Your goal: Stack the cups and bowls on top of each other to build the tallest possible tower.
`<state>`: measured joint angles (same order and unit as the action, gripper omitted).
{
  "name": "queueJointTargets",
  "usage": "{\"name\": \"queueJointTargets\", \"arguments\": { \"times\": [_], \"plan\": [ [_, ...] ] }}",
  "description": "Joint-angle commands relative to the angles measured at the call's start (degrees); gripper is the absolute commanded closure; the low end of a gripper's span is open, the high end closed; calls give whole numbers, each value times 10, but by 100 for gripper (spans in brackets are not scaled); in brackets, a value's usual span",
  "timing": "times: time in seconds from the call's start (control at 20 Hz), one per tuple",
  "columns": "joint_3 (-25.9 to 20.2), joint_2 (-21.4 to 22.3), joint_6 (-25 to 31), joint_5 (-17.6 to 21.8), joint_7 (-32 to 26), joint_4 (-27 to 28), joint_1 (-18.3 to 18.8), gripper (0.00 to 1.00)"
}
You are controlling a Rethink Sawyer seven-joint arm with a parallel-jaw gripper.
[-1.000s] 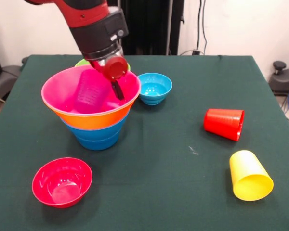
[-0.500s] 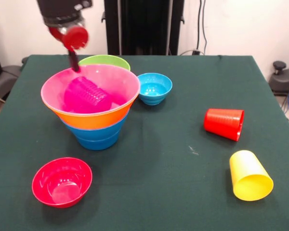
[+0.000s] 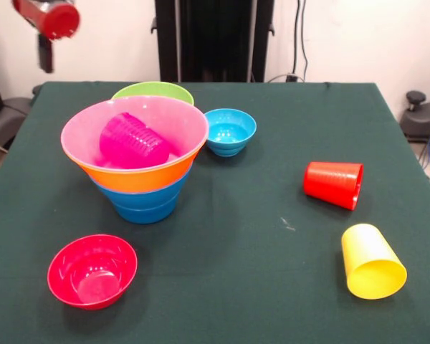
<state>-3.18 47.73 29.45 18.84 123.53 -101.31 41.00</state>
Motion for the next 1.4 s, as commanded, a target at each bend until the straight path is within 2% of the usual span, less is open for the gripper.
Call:
{"name": "queueJointTargets", "arguments": {
  "times": [0.05,0.25,0.35,0.5,0.65,0.85,0.9,1.0,1.1,1.3,1.4],
  "plan": [
    [-131,31,-64,133,-250,12,59,100],
    [-175,37,-95,176,-237,-5,81,100],
    [-202,39,-105,180,-236,-17,105,100],
    [-241,31,-104,160,-218,-40,140,100],
    [-255,27,-93,143,-196,-51,155,100],
    [-286,9,-93,88,-128,-91,193,100],
    [-304,2,-66,40,-104,-112,211,100],
    [-318,4,-32,-19,-68,-139,225,100],
    [-320,4,-27,-46,-51,-152,226,100],
    [-312,4,-51,-70,-36,-171,221,100],
    [-315,14,-82,-55,-52,-174,221,100]
  ]
}}
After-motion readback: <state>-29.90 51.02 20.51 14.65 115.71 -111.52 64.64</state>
